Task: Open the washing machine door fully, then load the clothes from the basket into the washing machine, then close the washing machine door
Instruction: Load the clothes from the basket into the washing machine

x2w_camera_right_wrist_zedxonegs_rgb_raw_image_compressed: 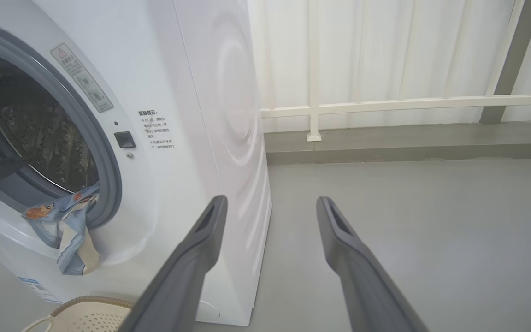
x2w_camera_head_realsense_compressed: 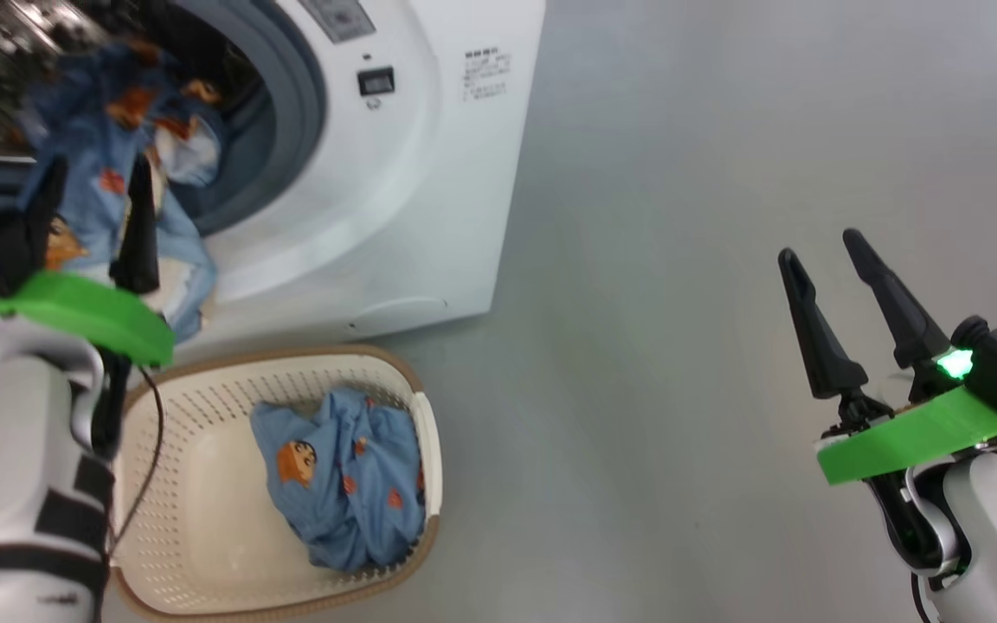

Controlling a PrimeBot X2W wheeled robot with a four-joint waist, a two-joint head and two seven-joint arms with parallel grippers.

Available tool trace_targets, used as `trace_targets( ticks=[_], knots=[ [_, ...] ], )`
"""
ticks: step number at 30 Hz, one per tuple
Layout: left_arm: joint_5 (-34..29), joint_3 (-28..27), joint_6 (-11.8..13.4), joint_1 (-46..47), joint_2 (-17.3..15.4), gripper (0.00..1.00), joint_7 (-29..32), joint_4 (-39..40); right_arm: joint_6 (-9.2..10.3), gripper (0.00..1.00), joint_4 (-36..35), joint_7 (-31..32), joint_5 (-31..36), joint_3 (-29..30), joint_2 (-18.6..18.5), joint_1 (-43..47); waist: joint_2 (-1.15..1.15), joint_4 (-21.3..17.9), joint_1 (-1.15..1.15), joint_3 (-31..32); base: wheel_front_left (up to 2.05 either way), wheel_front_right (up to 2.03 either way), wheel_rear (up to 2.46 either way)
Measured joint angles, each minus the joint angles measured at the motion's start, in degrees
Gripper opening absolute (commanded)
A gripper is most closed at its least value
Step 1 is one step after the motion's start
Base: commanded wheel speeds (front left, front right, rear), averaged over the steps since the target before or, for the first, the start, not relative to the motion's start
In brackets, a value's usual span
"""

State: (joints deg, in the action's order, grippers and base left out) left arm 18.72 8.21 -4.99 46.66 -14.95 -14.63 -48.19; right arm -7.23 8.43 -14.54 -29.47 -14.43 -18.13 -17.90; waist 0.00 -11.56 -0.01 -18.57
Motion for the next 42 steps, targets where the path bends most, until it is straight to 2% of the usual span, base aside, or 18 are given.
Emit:
trace_targets(
  ticks=[22,33,42],
  knots=[
    [-0.2,-3.2,1.5,-24.5,2.2,1.00,0.0,16.2,0.00,1.00,1.7,0.0,-2.6,-0.2,-1.9,7.0,0.00,4.6,0.01,14.5,0.00,0.00,0.00],
    [-0.1,-5.8,2.6,-35.4,2.2,1.00,0.0,26.2,0.01,1.00,1.6,0.0,-2.8,0.2,-2.0,9.2,0.00,5.4,0.01,17.4,0.00,0.00,0.00],
    [0.5,-6.0,3.8,-39.6,3.4,1.00,0.4,29.6,0.01,1.00,1.7,0.0,-2.8,0.6,-2.1,9.5,0.00,5.8,0.01,18.1,0.00,0.00,0.00]
  ],
)
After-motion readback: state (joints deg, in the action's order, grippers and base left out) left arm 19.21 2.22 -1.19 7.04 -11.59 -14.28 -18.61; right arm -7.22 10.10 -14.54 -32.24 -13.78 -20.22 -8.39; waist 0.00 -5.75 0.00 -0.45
